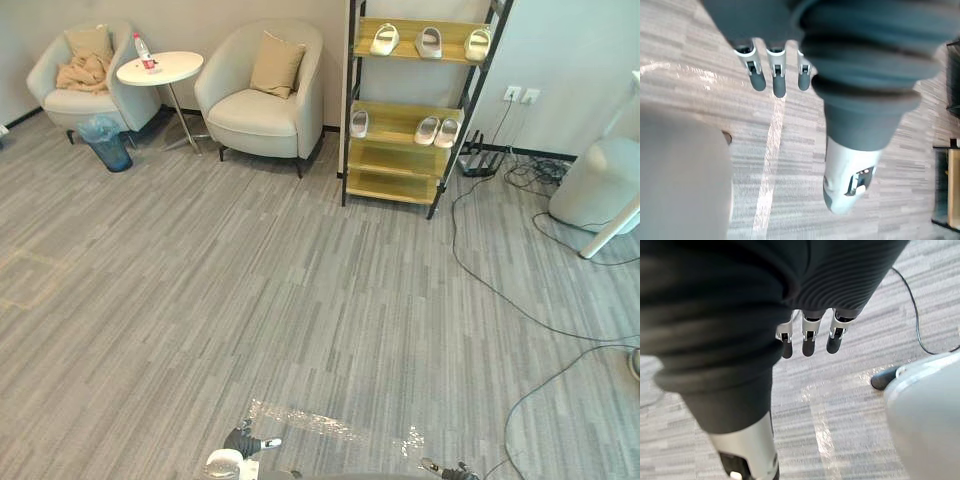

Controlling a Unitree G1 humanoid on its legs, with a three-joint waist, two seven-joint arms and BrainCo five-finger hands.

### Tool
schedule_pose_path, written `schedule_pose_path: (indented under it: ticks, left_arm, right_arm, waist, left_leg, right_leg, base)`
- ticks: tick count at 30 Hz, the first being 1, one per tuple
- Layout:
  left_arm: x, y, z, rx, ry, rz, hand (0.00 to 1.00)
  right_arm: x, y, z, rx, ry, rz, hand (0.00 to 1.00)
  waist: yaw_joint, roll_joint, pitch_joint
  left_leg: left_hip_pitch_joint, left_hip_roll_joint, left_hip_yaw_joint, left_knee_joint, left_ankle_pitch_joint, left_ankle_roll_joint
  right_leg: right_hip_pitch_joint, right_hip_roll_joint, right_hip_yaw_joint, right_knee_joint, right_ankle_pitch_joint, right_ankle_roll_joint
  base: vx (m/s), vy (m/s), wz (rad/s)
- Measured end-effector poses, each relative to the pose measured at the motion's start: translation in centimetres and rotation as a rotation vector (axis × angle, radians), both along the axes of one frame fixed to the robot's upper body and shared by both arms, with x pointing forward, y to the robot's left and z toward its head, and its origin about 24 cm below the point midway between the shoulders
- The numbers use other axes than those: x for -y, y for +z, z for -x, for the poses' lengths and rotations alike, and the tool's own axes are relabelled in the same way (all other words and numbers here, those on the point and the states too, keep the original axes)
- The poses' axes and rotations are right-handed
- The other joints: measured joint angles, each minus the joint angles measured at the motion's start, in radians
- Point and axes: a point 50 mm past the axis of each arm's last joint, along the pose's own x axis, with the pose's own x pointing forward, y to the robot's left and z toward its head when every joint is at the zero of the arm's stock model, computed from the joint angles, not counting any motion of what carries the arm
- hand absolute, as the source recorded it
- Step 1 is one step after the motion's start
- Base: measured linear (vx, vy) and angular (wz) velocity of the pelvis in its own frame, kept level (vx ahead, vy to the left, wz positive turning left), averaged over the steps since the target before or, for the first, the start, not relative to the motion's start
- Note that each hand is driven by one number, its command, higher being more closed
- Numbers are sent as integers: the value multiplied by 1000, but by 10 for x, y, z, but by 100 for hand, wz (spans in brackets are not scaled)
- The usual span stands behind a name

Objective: Pick up cushions and gather them together orderly.

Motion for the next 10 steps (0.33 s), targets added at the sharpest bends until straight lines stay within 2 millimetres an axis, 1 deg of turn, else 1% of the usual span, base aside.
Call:
schedule_pose_path:
  ticks: [3,5,6,7,8,9,10]
  left_arm:
    - [0,-1,1,-5,0,1,0]
    - [0,-1,1,-6,1,1,0]
    - [0,0,1,-5,2,1,0]
    - [0,0,1,-5,2,0,0]
    - [0,0,0,-4,2,0,0]
    - [-2,0,0,-2,2,-4,0]
    - [-2,0,-2,1,1,-4,0]
  right_arm:
    - [0,-1,3,-8,-2,-2,0]
    - [0,-1,7,-18,-5,-2,0]
    - [0,-1,10,-25,-7,-2,0]
    - [0,-2,10,-26,-7,-3,0]
    - [0,-2,10,-26,-7,-4,0]
    - [-1,-2,9,-23,-6,-6,0]
    - [-2,-2,8,-22,-6,-7,0]
  waist:
    - [-2,3,1]
    - [-2,4,4]
    - [-2,3,8]
    - [-2,2,9]
    - [-2,-1,13]
    - [-3,-16,21]
    - [-3,-20,25]
  left_leg:
    - [10,-4,-2,-63,37,-12]
    - [23,-7,-10,-113,66,-16]
    - [41,-12,-13,-158,95,-20]
    - [46,-13,-14,-171,103,-20]
    - [68,-20,-14,-225,140,-23]
    - [71,-33,-15,-243,154,-27]
    - [70,-37,-14,-246,156,-28]
  right_leg:
    - [-5,4,-5,-33,-2,-4]
    - [-6,5,-24,-44,-12,-13]
    - [-7,3,-33,-46,-27,-25]
    - [-7,2,-36,-46,-31,-25]
    - [-8,-2,-47,-48,-57,-24]
    - [-8,-17,-52,-54,-100,-10]
    - [-8,-21,-52,-56,-114,2]
  base:
    - [-99,-44,-7]
    - [-142,-64,3]
    - [-158,-81,3]
    - [-169,-90,-4]
    - [-224,-117,-4]
    - [-188,-99,-5]
    - [-119,-63,-2]
